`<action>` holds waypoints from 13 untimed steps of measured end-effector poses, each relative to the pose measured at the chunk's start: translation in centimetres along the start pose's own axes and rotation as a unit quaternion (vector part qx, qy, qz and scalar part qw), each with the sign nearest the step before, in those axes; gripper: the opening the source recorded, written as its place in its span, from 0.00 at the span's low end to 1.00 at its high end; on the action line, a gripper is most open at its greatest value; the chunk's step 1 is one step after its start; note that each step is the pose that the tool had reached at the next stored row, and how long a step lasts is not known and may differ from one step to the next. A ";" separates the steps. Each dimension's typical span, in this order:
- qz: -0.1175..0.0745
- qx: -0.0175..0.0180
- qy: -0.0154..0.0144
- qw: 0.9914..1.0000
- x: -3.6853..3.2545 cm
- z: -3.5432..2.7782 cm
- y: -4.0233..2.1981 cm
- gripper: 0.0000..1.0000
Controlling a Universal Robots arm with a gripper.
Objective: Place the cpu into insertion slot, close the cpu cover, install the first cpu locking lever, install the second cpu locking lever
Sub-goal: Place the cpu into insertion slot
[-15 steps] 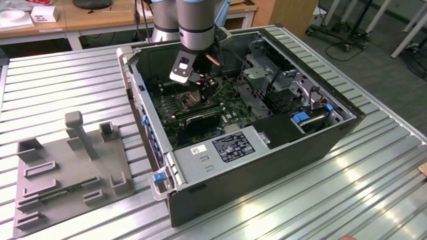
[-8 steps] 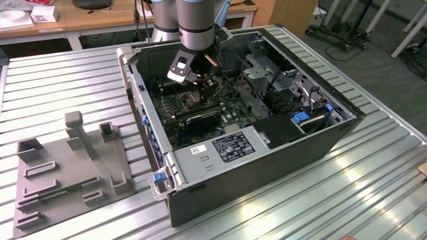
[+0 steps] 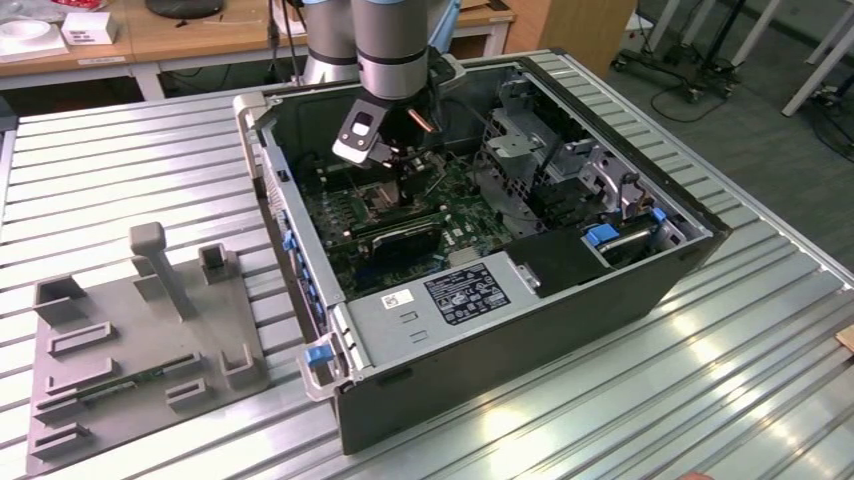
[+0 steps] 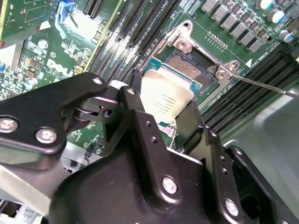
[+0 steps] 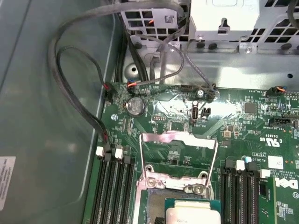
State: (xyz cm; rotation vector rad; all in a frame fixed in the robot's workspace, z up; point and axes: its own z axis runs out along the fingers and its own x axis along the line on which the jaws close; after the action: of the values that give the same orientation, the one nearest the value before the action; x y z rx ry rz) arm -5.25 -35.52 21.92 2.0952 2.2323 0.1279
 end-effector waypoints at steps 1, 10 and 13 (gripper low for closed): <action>0.004 0.000 -0.001 1.000 0.00 0.00 0.00 0.54; 0.015 0.000 0.006 1.000 0.07 -0.01 0.00 0.54; 0.015 0.000 0.007 1.000 0.08 0.00 0.00 0.54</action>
State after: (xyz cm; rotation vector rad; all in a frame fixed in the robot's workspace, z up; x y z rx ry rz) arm -5.25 -35.44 21.92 2.1350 2.2085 0.1459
